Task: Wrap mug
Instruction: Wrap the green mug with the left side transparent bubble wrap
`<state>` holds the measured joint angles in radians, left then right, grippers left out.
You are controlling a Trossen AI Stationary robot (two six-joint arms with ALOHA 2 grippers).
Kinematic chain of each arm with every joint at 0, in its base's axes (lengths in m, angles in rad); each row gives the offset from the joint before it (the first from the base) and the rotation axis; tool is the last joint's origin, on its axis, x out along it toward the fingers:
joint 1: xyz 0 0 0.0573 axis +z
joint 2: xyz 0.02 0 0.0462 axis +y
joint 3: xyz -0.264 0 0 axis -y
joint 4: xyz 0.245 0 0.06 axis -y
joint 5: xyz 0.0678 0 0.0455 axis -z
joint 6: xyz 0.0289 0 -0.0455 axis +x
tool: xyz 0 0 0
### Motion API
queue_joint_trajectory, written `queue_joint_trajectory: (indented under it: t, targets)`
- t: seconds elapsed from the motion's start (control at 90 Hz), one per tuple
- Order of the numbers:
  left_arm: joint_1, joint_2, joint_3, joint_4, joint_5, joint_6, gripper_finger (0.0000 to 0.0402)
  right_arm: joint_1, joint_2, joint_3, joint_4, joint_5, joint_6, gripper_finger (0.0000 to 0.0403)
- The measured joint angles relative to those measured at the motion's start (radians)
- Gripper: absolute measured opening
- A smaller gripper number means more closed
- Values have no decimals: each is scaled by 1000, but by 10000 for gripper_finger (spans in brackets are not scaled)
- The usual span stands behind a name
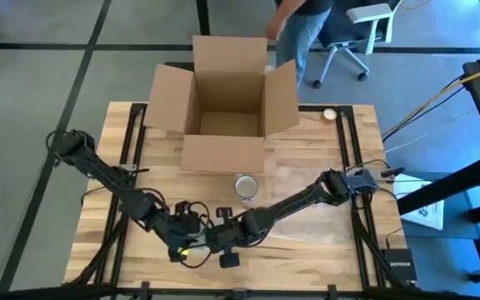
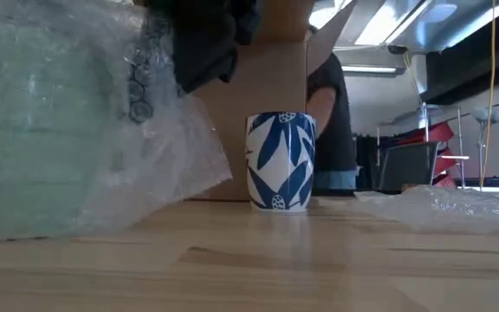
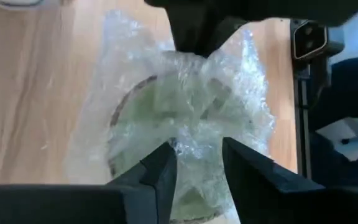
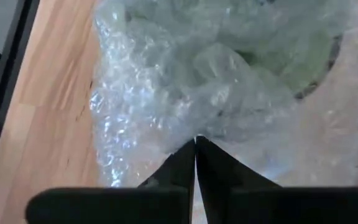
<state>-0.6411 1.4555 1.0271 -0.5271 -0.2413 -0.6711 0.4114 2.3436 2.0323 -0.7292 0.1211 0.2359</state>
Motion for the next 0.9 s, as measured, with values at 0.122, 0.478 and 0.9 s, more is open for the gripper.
queue_joint_trajectory:
  t: [0.122, 0.478, 0.9]
  targets:
    - [-6, -3, 0, -4, -9, 13, 111, 0, 0, 0, -8, -1, 0, 1]
    - [1, 95, -79, 113, -40, 4, 111, 13, -5, 12, -75, -5, -33, 1]
    - [8, 111, -82, 126, -39, 3, 111, 79, -20, 224, -258, 0, -203, 1]
